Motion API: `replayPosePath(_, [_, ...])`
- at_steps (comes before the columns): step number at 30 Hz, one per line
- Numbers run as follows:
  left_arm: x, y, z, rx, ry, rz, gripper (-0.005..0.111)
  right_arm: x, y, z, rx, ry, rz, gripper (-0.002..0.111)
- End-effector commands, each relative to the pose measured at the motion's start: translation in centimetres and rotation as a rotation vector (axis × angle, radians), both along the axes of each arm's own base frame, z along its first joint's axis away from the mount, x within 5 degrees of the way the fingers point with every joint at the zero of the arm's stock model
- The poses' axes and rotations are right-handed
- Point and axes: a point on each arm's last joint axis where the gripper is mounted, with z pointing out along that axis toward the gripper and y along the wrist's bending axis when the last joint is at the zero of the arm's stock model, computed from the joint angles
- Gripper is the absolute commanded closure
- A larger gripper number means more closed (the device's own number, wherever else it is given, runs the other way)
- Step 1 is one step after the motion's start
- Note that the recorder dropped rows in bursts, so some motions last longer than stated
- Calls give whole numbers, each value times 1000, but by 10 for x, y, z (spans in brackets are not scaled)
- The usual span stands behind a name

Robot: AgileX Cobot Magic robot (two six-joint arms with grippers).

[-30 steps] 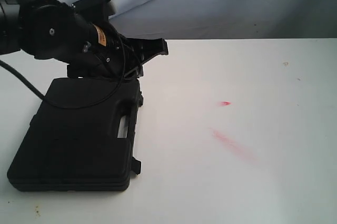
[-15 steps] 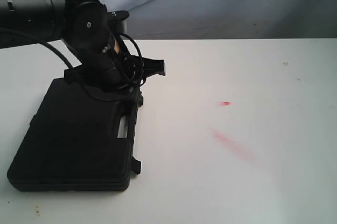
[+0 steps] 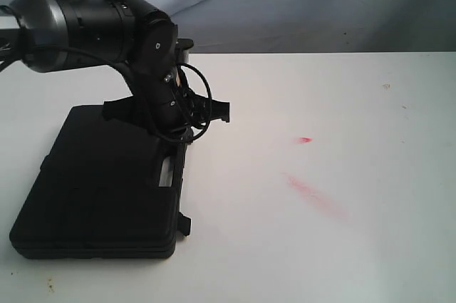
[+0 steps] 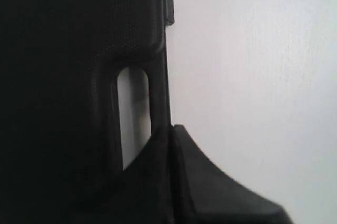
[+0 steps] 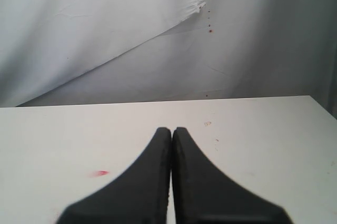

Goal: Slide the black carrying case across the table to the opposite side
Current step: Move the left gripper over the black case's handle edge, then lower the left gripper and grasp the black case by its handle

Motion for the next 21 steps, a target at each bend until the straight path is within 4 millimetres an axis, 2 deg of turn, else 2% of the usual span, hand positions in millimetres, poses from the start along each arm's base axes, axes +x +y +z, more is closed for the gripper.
replayPosePath(1, [3,0,-2,29,-9,-82,102,0,0,-1,6,-3,-5,108])
replayPosePath(12, [2,-1,-4,14,9,-64,67,0,0,-1,6,-3,-5,108])
replayPosePath(16, [2,-2,-8,13,23,-60,66,0,0,-1,6,-3,-5,108])
replayPosePath(21, [3,-3,-22,32,54,-59,66,0,0,-1,6,-3,-5,108])
